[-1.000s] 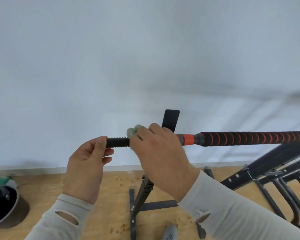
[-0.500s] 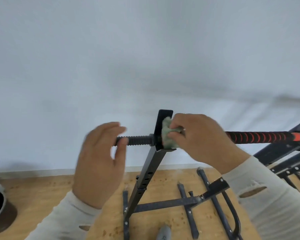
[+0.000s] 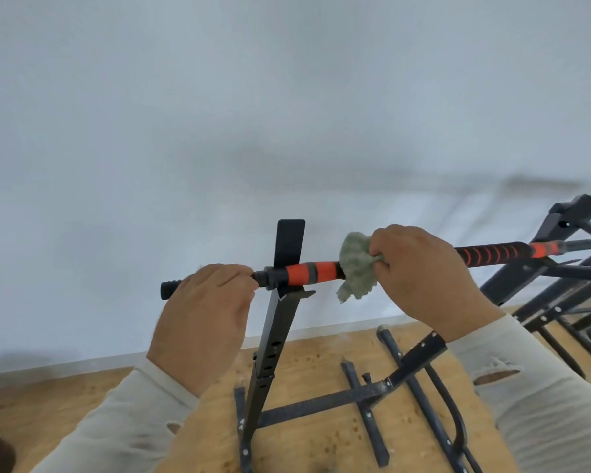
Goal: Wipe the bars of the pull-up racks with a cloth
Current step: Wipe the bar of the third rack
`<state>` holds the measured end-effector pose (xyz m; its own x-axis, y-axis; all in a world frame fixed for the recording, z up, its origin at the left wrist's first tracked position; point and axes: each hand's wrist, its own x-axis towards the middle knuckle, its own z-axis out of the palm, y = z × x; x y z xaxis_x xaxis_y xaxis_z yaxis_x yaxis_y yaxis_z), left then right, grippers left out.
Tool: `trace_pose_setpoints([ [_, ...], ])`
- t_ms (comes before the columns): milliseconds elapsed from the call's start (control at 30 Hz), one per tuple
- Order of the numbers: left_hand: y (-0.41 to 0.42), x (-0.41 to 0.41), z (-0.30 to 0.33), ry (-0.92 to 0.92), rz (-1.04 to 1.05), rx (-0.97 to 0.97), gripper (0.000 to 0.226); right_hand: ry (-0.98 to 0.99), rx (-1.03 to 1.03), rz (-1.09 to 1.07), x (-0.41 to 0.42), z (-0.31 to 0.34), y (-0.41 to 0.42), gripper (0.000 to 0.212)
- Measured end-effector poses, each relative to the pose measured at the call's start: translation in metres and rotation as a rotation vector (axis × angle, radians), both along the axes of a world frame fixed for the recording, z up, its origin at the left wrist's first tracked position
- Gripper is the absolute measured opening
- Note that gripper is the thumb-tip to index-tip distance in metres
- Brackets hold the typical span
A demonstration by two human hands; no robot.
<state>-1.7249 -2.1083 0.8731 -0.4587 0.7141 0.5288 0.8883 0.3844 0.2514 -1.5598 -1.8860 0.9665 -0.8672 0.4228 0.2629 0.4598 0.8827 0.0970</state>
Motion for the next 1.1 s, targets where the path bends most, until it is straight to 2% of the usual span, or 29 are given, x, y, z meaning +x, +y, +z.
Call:
trace_pose_setpoints([
  [67, 0.0, 0.004, 0.003, 0.012, 0.017, 0.034, 0.009, 0.103, -0.12, -0.044, 0.008, 0.004, -0.002, 0.005],
  [167, 0.0, 0.019, 0.014, -0.119, 0.07, 0.065, 0.039, 0.299, -0.437, -0.073, 0.016, 0.01, -0.01, 0.009],
  [267, 0.002, 0.043, 0.034, -0.289, 0.04, 0.235, 0.038, 0.454, -0.739, -0.031, 0.022, 0.015, -0.027, 0.011],
  [367, 0.004, 0.077, 0.056, -0.555, -0.112, 0.326, 0.043, 0.465, -0.973, 0.087, 0.031, 0.016, -0.046, 0.016],
  [433, 0.008, 0.099, 0.064, -0.635, -0.183, 0.313, 0.051, 0.446, -1.115, 0.193, 0.039, 0.012, -0.054, 0.019],
  [500, 0.011, 0.117, 0.067, -0.603, -0.122, 0.338, 0.032, 0.459, -1.236, 0.243, 0.047, 0.006, -0.059, 0.022],
  [567, 0.013, 0.127, 0.071, -0.636, -0.022, 0.366, 0.011, 0.461, -1.391, 0.193, 0.051, -0.001, -0.058, 0.028],
  [633, 0.017, 0.134, 0.073, -0.689, 0.059, 0.347, 0.03, 0.389, -1.559, 0.089, 0.054, -0.008, -0.051, 0.041],
  [733, 0.021, 0.145, 0.074, -0.89, 0.118, 0.326, 0.065, 0.234, -1.597, 0.098, 0.061, -0.019, -0.039, 0.062],
  [800, 0.023, 0.154, 0.073, -1.06, 0.14, 0.349, 0.07, 0.168, -1.548, 0.184, 0.07, -0.025, -0.034, 0.064],
  [900, 0.028, 0.169, 0.076, -1.302, 0.168, 0.472, 0.058, 0.145, -1.577, 0.255, 0.085, -0.03, -0.029, 0.036],
  [967, 0.029, 0.178, 0.076, -1.38, 0.151, 0.547, 0.055, 0.235, -1.786, 0.206, 0.092, -0.03, -0.029, 0.032],
  [1033, 0.029, 0.186, 0.072, -1.413, 0.124, 0.622, 0.055, 0.371, -2.088, 0.082, 0.097, -0.03, -0.027, 0.041],
  [1100, 0.032, 0.193, 0.071, -1.47, 0.087, 0.689, 0.059, 0.483, -2.378, 0.044, 0.102, -0.031, -0.023, 0.053],
])
